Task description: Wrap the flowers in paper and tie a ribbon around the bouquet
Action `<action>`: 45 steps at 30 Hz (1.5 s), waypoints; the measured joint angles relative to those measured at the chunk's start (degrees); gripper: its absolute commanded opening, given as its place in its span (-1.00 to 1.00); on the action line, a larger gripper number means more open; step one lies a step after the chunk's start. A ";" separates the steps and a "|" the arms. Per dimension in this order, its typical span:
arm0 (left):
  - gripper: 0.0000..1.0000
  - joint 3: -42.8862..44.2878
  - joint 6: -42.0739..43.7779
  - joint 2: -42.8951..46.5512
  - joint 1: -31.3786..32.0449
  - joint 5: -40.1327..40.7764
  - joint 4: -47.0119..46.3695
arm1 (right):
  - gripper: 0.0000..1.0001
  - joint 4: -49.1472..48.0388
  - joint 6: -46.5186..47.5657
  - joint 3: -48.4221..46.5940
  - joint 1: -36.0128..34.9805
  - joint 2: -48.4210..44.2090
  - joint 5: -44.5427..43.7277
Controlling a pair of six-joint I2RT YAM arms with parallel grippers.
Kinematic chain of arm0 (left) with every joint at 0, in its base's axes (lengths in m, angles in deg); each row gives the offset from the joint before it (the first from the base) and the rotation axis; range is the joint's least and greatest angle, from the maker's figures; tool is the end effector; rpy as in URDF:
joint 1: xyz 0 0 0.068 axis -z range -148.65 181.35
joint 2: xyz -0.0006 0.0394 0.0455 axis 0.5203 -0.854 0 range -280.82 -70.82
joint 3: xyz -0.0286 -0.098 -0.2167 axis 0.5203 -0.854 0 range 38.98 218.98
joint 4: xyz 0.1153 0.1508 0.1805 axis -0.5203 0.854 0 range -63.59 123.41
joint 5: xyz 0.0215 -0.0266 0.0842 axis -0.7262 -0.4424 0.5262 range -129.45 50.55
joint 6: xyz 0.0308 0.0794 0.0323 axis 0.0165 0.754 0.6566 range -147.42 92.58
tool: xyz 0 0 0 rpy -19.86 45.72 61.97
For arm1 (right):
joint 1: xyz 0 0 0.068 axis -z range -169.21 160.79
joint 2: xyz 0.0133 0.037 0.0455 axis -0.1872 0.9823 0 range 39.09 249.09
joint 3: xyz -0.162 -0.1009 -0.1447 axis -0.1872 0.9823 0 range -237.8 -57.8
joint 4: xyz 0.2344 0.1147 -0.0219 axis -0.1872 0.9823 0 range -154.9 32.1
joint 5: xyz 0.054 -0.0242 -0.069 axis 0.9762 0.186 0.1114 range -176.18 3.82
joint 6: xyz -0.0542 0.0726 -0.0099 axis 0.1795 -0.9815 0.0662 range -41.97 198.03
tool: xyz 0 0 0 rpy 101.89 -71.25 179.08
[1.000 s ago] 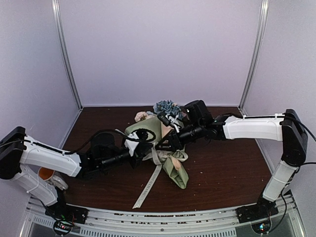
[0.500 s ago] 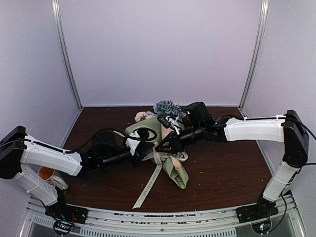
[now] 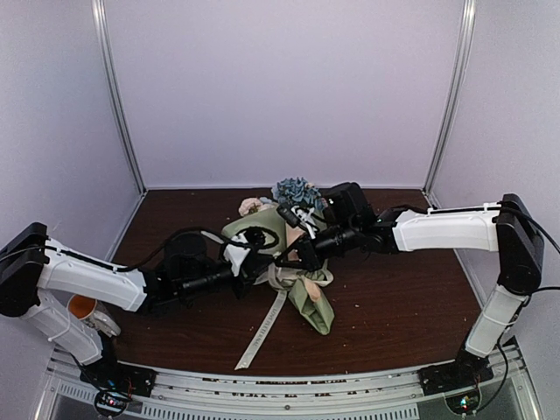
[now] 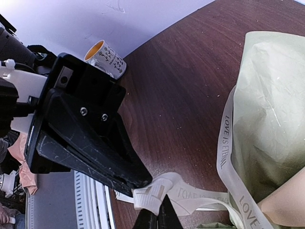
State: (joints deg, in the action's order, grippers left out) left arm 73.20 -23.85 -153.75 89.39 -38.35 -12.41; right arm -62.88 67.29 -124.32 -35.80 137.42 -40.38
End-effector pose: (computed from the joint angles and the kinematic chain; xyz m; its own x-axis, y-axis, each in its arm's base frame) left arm 0.1877 -0.2979 0.1696 -0.0386 0.1794 -0.9830 0.8423 0.5351 0.0646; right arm 0.2338 0.3323 0.1893 -0.5466 -0.3886 -0.7418 -0.8283 0.1209 0.5470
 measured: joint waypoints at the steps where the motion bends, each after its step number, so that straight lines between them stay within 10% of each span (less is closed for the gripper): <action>1: -1.00 0.04 -0.24 0.00 -0.07 -0.09 0.07 | -1.00 -0.11 0.00 0.00 0.00 0.00 -0.07; 5: 0.09 1.16 -1.73 0.00 -1.07 -0.92 2.34 | -1.00 -0.09 0.00 0.00 0.13 0.00 -0.72; 9: 0.59 3.30 -5.03 1.01 -3.48 -1.57 7.26 | -1.00 0.09 0.04 0.00 0.63 0.00 -1.11; 17: 0.70 10.58 -15.50 3.96 -12.09 3.65 23.43 | -1.00 1.38 0.28 0.00 1.11 0.00 -2.14; 22: 0.78 23.12 -25.46 -8.92 -20.39 10.54 41.55 | -1.00 1.99 0.42 -0.02 1.11 0.07 -2.34; 27: 0.41 24.00 -29.86 -18.18 -21.86 10.73 49.11 | -1.00 2.71 0.52 -0.02 1.11 0.09 -2.36; 45: 0.65 19.17 -39.39 -10.23 -21.84 10.08 52.00 | -1.00 2.73 0.52 -0.02 1.11 0.44 -2.34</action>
State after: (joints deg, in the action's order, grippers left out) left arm 92.37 -63.24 -163.98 67.56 -28.27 39.58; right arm -60.15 67.81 -124.34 -34.69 137.85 -42.72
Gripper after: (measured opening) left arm 0.824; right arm 0.002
